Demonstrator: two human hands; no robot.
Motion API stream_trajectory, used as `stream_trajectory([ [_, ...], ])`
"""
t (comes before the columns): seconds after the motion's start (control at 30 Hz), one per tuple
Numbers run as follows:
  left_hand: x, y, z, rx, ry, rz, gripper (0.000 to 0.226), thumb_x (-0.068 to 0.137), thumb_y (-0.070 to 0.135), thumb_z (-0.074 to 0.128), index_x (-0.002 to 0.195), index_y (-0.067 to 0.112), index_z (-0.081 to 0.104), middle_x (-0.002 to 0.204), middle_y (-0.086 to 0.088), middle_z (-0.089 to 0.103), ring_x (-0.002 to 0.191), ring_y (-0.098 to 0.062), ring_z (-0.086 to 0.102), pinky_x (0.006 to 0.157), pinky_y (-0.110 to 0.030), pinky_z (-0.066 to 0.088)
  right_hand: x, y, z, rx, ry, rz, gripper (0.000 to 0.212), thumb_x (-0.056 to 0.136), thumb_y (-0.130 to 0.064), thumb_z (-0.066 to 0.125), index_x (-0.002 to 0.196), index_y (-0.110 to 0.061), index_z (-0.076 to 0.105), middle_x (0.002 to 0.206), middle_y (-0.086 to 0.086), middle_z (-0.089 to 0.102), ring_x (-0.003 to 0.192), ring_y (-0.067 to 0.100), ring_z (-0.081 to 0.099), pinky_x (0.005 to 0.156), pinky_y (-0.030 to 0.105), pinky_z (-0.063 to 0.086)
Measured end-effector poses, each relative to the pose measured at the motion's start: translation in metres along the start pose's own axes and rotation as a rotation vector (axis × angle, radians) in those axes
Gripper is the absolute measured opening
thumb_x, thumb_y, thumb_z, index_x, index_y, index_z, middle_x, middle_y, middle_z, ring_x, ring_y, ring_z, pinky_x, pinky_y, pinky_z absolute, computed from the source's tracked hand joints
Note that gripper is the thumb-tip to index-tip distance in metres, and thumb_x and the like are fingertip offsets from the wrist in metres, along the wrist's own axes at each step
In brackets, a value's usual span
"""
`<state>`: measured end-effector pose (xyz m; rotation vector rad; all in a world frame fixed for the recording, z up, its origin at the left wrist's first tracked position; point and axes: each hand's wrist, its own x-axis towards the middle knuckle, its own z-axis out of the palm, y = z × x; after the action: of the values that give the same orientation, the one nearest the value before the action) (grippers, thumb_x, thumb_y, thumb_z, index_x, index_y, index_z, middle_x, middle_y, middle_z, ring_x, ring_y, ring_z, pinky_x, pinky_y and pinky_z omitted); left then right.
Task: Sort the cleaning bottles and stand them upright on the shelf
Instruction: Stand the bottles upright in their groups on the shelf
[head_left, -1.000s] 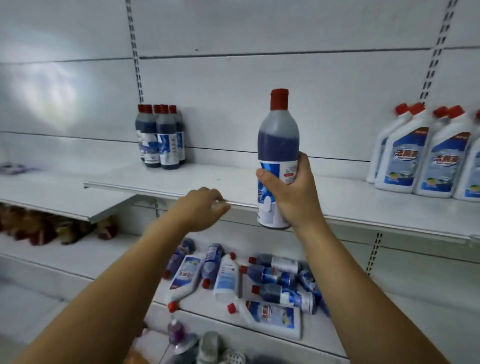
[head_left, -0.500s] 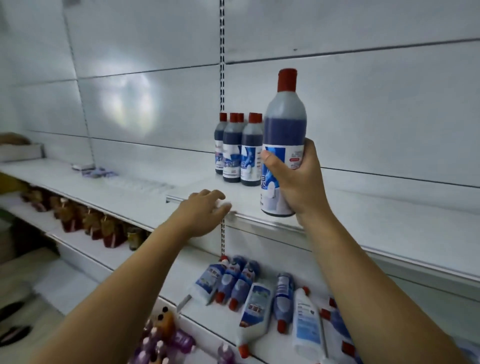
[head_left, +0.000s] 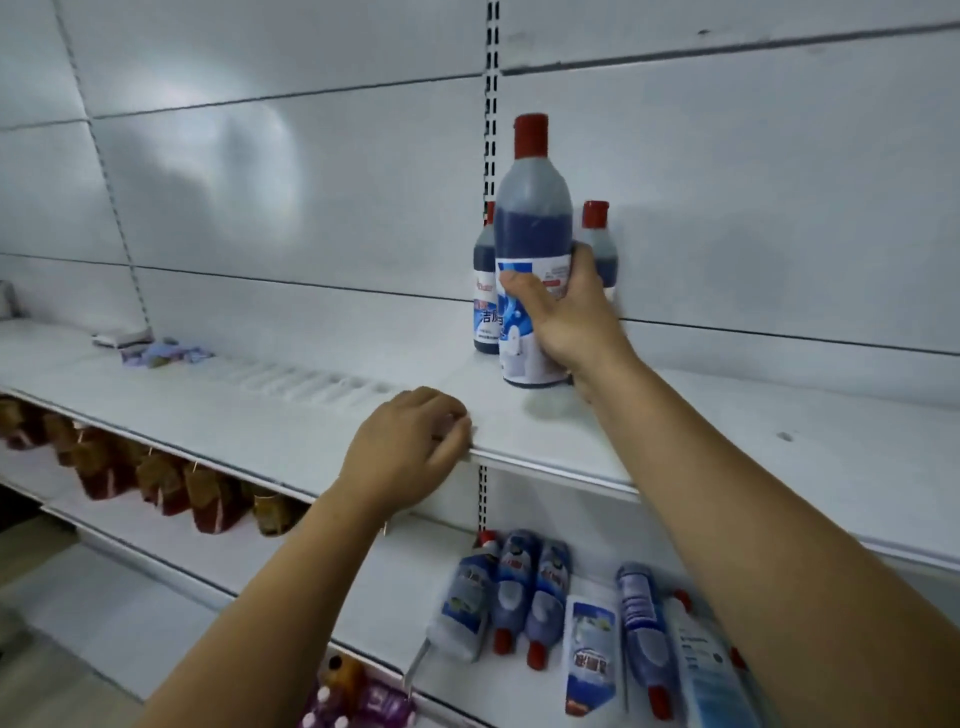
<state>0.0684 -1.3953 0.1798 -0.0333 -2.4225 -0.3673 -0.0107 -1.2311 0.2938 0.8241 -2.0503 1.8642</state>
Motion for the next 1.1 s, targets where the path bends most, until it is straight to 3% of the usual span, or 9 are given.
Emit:
stream_trajectory([
  [0.07, 0.000, -0.008, 0.004, -0.035, 0.072, 0.064, 0.038, 0.092, 0.043, 0.040, 0.098, 0.021, 0.070, 0.097, 0.006, 0.069, 0.086, -0.017, 0.062, 0.071, -0.031, 0.050, 0.005, 0.010, 0.015, -0.065, 0.002, 0.039, 0.049, 0.084, -0.039, 0.072, 0.122, -0.028, 0.043, 0.119, -0.003, 0.062, 0.101, 0.012, 0.063, 0.085, 0.030, 0.053],
  [0.17, -0.002, -0.018, 0.009, -0.065, 0.153, 0.172, 0.031, 0.094, 0.032, 0.045, 0.095, 0.017, 0.072, 0.094, 0.003, 0.072, 0.085, -0.018, 0.064, 0.072, -0.032, 0.050, 0.003, 0.022, 0.034, -0.098, -0.023, 0.114, 0.051, 0.086, -0.037, 0.072, 0.128, -0.024, 0.046, 0.119, -0.006, 0.061, 0.096, 0.003, 0.062, 0.078, 0.019, 0.049],
  [0.23, -0.005, -0.027, 0.013, -0.077, 0.212, 0.233, 0.032, 0.095, 0.030, 0.047, 0.098, 0.014, 0.074, 0.099, 0.000, 0.074, 0.089, -0.018, 0.066, 0.079, -0.030, 0.050, 0.002, 0.028, 0.044, -0.131, -0.027, 0.145, 0.059, 0.086, -0.037, 0.072, 0.136, -0.024, 0.043, 0.129, -0.006, 0.058, 0.106, 0.007, 0.059, 0.086, 0.023, 0.048],
  [0.33, -0.008, -0.039, 0.021, -0.137, 0.280, 0.279, 0.035, 0.096, 0.028, 0.048, 0.103, 0.008, 0.076, 0.105, -0.005, 0.074, 0.099, -0.019, 0.066, 0.090, -0.026, 0.046, 0.000, 0.031, 0.054, -0.199, 0.028, 0.135, 0.066, 0.084, -0.037, 0.074, 0.139, -0.023, 0.041, 0.129, -0.009, 0.055, 0.108, 0.006, 0.054, 0.084, 0.020, 0.043],
  [0.47, -0.009, -0.039, 0.027, -0.233, 0.298, 0.267, 0.033, 0.095, 0.026, 0.050, 0.102, 0.006, 0.076, 0.103, -0.008, 0.074, 0.100, -0.022, 0.066, 0.091, -0.032, 0.049, -0.006, 0.037, 0.057, -0.374, 0.048, 0.141, 0.076, 0.078, -0.032, 0.081, 0.141, -0.024, 0.039, 0.138, -0.003, 0.053, 0.118, 0.013, 0.055, 0.097, 0.030, 0.047],
  [0.57, -0.009, -0.040, 0.028, -0.231, 0.295, 0.289, 0.035, 0.095, 0.028, 0.049, 0.102, 0.006, 0.076, 0.102, -0.008, 0.074, 0.099, -0.023, 0.067, 0.090, -0.034, 0.050, -0.007, 0.039, 0.060, -0.490, 0.070, 0.174, 0.076, 0.075, -0.033, 0.083, 0.138, -0.022, 0.042, 0.135, -0.003, 0.056, 0.120, 0.017, 0.056, 0.102, 0.037, 0.048],
  [0.83, -0.006, -0.044, 0.031, -0.221, 0.327, 0.331, 0.032, 0.095, 0.027, 0.051, 0.100, 0.007, 0.076, 0.101, -0.008, 0.075, 0.097, -0.022, 0.067, 0.091, -0.030, 0.046, 0.015, 0.048, 0.084, -0.692, 0.111, 0.181, 0.067, 0.081, -0.037, 0.076, 0.135, -0.016, 0.044, 0.130, 0.002, 0.059, 0.118, 0.020, 0.058, 0.097, 0.030, 0.045],
  [0.97, -0.005, -0.044, 0.031, -0.219, 0.306, 0.326, 0.033, 0.094, 0.028, 0.051, 0.101, 0.007, 0.077, 0.101, -0.007, 0.075, 0.097, -0.022, 0.068, 0.090, -0.032, 0.049, 0.019, 0.052, 0.094, -0.709, 0.241, 0.188, 0.084, 0.067, -0.053, 0.083, 0.127, -0.013, 0.040, 0.125, 0.001, 0.060, 0.111, 0.019, 0.061, 0.088, 0.029, 0.049],
  [1.1, -0.004, -0.045, 0.032, -0.232, 0.332, 0.344, 0.032, 0.094, 0.027, 0.052, 0.100, 0.007, 0.076, 0.101, -0.008, 0.075, 0.096, -0.022, 0.068, 0.089, -0.032, 0.049, 0.026, 0.055, 0.096, -0.761, 0.214, 0.160, 0.069, 0.071, -0.045, 0.082, 0.125, -0.013, 0.053, 0.120, 0.000, 0.067, 0.108, 0.019, 0.064, 0.088, 0.030, 0.050],
])
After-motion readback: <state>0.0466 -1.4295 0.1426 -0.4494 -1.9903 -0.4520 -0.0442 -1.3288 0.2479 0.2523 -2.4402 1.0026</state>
